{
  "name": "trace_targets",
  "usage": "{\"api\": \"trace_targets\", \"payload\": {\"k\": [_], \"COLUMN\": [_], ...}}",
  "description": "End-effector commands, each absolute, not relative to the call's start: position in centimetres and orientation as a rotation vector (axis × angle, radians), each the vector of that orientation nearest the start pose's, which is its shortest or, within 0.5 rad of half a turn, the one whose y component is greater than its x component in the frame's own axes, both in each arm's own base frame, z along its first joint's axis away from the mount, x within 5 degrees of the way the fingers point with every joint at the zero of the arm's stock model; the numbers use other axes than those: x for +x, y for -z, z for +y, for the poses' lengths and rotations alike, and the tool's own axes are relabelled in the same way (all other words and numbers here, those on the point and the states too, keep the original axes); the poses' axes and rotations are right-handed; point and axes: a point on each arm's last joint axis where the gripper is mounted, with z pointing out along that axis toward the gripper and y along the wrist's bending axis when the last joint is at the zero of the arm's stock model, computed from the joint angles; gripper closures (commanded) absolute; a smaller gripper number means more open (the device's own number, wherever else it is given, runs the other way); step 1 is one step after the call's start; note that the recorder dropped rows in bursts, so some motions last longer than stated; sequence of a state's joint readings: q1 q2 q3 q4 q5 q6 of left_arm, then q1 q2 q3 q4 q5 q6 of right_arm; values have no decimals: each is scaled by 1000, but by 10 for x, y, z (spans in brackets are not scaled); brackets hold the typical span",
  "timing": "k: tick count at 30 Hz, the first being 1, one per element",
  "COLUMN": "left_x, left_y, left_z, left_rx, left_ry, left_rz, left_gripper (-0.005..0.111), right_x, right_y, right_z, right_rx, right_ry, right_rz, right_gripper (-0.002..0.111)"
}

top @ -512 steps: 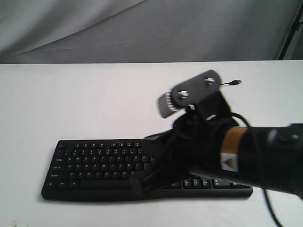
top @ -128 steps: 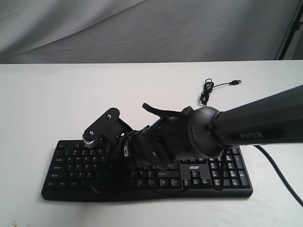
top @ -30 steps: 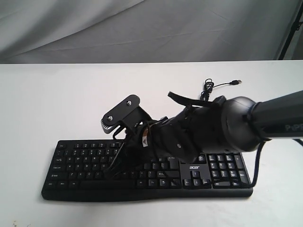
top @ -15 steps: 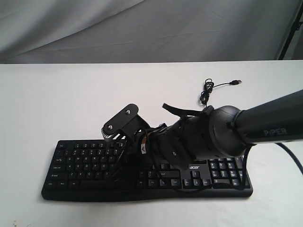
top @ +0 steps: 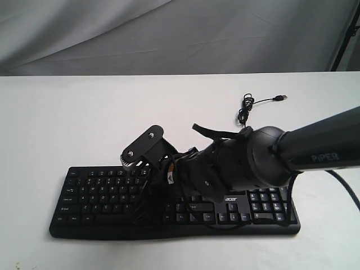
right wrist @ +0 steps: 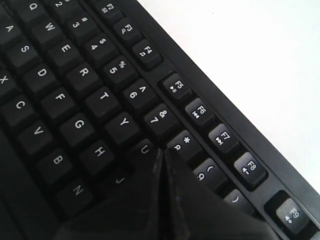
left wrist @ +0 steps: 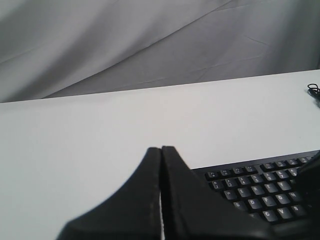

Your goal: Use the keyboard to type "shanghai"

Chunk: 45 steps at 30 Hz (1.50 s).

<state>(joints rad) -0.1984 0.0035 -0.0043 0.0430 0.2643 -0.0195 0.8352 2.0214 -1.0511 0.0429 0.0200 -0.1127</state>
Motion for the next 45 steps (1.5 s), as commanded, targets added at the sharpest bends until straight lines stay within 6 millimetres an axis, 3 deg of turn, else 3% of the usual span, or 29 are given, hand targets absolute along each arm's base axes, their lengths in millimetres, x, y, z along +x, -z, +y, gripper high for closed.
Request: {"api": "trace_targets", "payload": {"k": [1,4,8,14,16,22,33,45], "left_x": [54,54,54,54,54,54,54,54], "left_y": [-190,-190,-190,-190,-190,-190,-190,-190], "left_z": [-10,-10,-10,-10,-10,-10,-10,-10], "left_rx": [185,185,185,185,185,185,185,185], "left_ry": [124,124,124,124,124,124,124,124], "left_rz": [1735,1735,1735,1735,1735,1735,1735,1735], "left_gripper": [107,107,107,107,107,107,107,107], "right_x": [262,262,256,211,191,150,105,79], "right_y": [-103,-111,-153,-217,-225,-213,-190,-205], "right_z": [284,284,279,245,228,181,127,86], "right_rx": [-1117,-1147,-1109,-1094,-1089,-1068,-1073,-906], "right_ry": [-300,-293,-331,-385,-406,-420,-417,-456], "right_rz": [2290,2259,2130,1948,1905,1952,1956,1752], "right_gripper": [108,108,108,108,108,108,108,108]}}
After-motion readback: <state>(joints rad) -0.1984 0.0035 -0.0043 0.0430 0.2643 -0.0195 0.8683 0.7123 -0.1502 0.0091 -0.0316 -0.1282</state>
